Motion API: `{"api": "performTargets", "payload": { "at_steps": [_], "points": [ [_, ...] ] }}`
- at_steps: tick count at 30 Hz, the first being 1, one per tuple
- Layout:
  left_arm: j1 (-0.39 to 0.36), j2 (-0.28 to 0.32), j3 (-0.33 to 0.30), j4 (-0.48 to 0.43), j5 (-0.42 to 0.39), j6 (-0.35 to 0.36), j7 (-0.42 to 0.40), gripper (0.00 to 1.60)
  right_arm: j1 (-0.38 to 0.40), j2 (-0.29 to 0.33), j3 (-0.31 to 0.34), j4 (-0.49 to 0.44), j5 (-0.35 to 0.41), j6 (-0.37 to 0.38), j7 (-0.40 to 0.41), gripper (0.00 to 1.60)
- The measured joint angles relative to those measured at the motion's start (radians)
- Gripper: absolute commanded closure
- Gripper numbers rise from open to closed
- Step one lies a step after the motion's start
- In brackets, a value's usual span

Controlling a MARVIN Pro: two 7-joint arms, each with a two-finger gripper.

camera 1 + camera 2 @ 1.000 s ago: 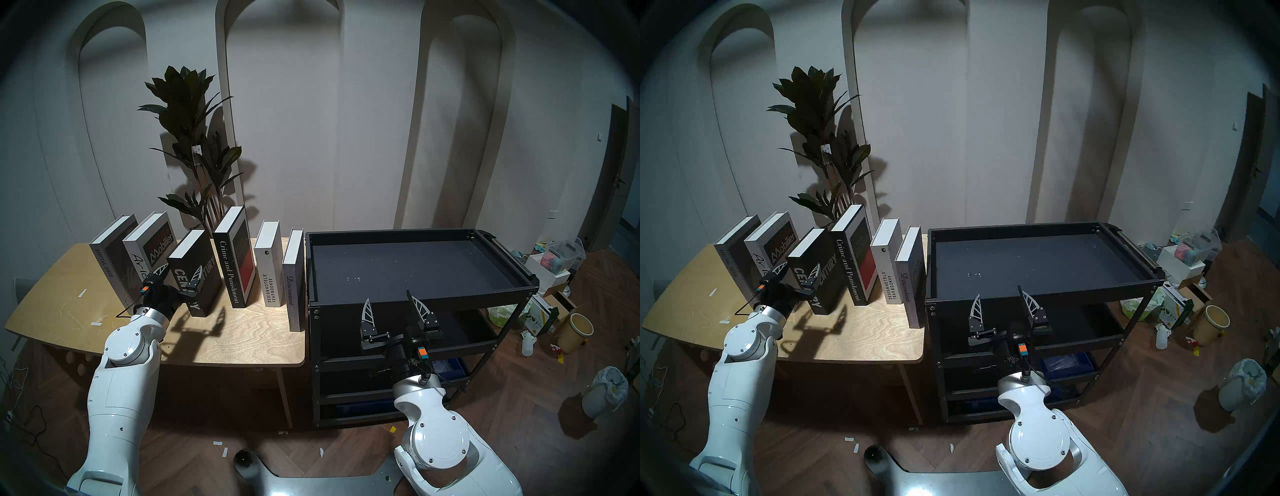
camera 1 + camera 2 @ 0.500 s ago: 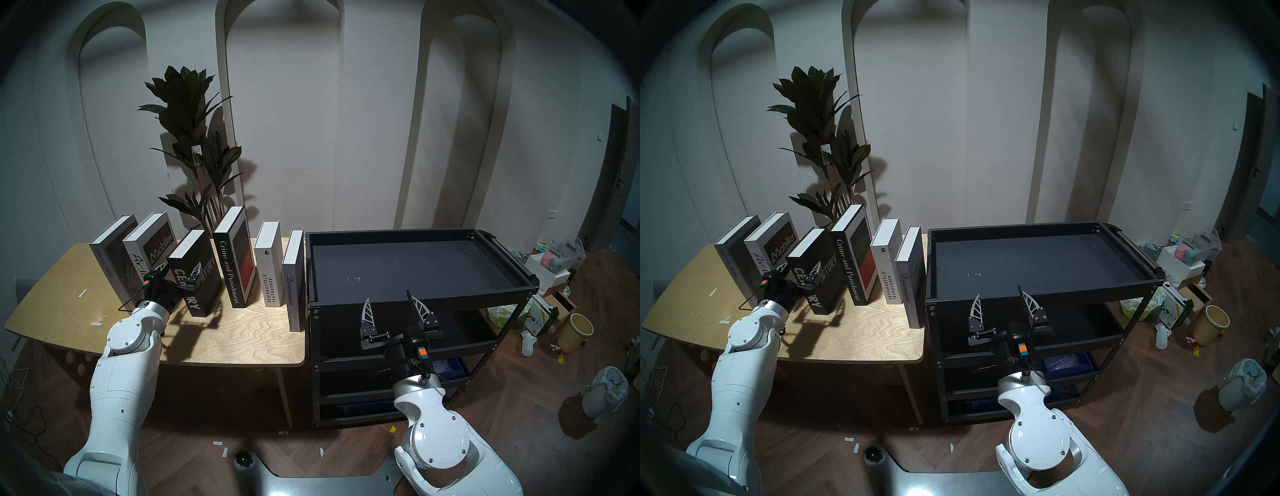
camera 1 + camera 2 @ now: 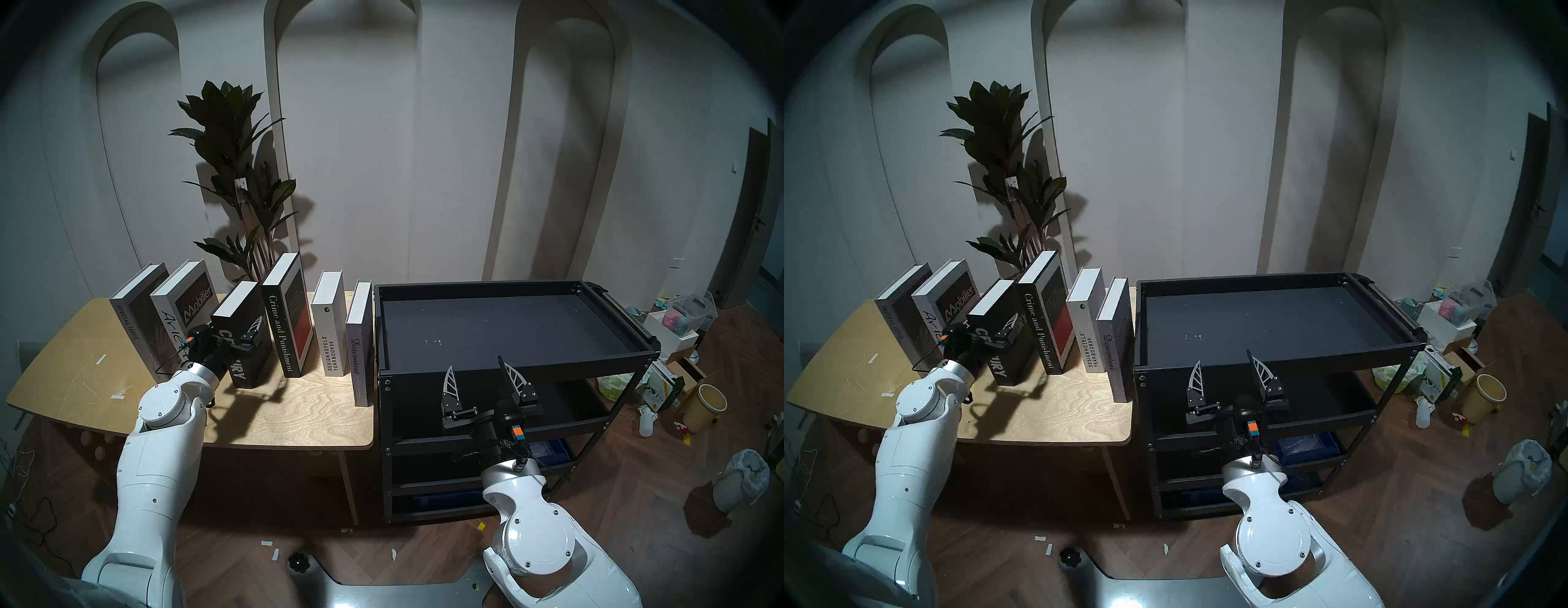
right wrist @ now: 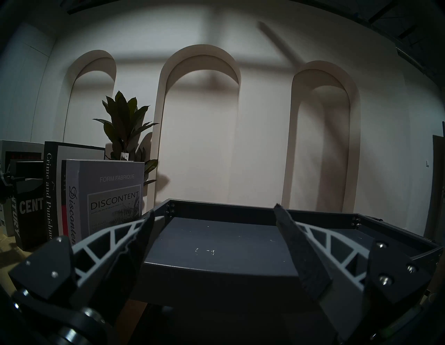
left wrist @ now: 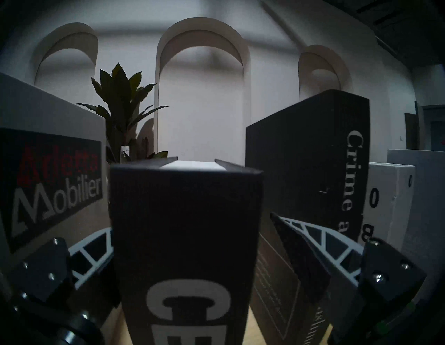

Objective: Move the books from the display table onto the shelf, standing them upright with spines facing out and tallest at one end

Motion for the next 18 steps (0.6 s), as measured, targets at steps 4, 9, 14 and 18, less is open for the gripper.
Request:
{"api": "performTargets", "payload": {
  "at_steps": [4, 9, 14, 18],
  "points": [
    [0.014, -0.009, 0.002, -0.023, 0.0, 0.014, 0.019, 1.6, 0.001, 0.003, -0.002, 0.0, 0.002, 0.001, -0.003, 0.0],
    [0.034, -0.012, -0.006, -0.056, 0.009, 0.031, 0.047, 1.6, 0.003, 0.007, -0.004, 0.0, 0.004, 0.001, -0.007, 0.0],
    [0.066, -0.012, -0.02, -0.105, 0.029, 0.044, 0.078, 1.6, 0.004, 0.011, -0.007, 0.0, 0.006, 0.001, -0.01, 0.0],
    [0.089, -0.012, -0.035, -0.156, 0.035, 0.042, 0.09, 1.6, 0.006, 0.013, -0.009, 0.0, 0.007, 0.001, -0.013, 0.0]
  ]
}}
